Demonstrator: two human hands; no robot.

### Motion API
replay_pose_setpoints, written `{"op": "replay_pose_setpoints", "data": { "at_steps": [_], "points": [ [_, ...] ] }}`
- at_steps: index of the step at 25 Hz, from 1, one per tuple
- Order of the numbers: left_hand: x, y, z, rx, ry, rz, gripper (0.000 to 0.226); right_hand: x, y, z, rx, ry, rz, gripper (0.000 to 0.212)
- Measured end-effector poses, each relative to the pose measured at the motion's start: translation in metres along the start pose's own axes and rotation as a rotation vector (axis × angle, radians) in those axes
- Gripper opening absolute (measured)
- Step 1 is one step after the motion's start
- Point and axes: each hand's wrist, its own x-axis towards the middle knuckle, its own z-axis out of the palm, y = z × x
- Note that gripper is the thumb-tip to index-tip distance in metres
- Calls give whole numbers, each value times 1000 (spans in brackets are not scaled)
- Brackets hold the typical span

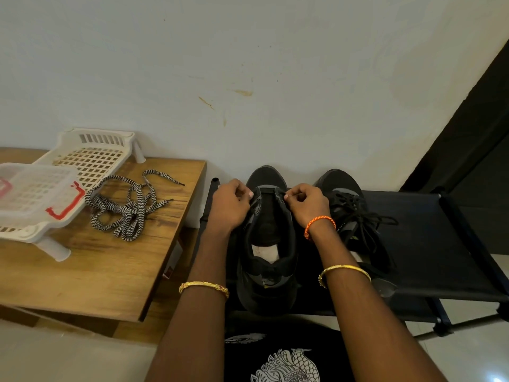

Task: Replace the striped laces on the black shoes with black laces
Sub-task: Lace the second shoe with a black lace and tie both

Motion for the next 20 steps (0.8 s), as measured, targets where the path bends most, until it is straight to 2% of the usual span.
{"op": "replay_pose_setpoints", "data": {
  "at_steps": [4,9,11,14,15,17,20],
  "points": [
    [2,0,0,17,120,-15,10,1,-2,3,-26,-62,-48,10],
    [5,-1,5,-74,231,-173,7,4,-3,4,-102,-104,-94,12],
    [8,-3,7,-256,279,-336,16,5,0,3,-99,-116,-75,9],
    [7,-4,9,-673,330,-561,20,7,4,2,-109,-135,-47,9],
    [6,-3,8,-667,323,-550,18,8,4,1,-118,-137,-49,8],
    [4,1,3,-541,298,-423,16,9,2,0,-88,-112,-37,8],
    [4,17,-18,-553,192,-275,20,6,-18,-9,141,-73,24,8]
  ]
}}
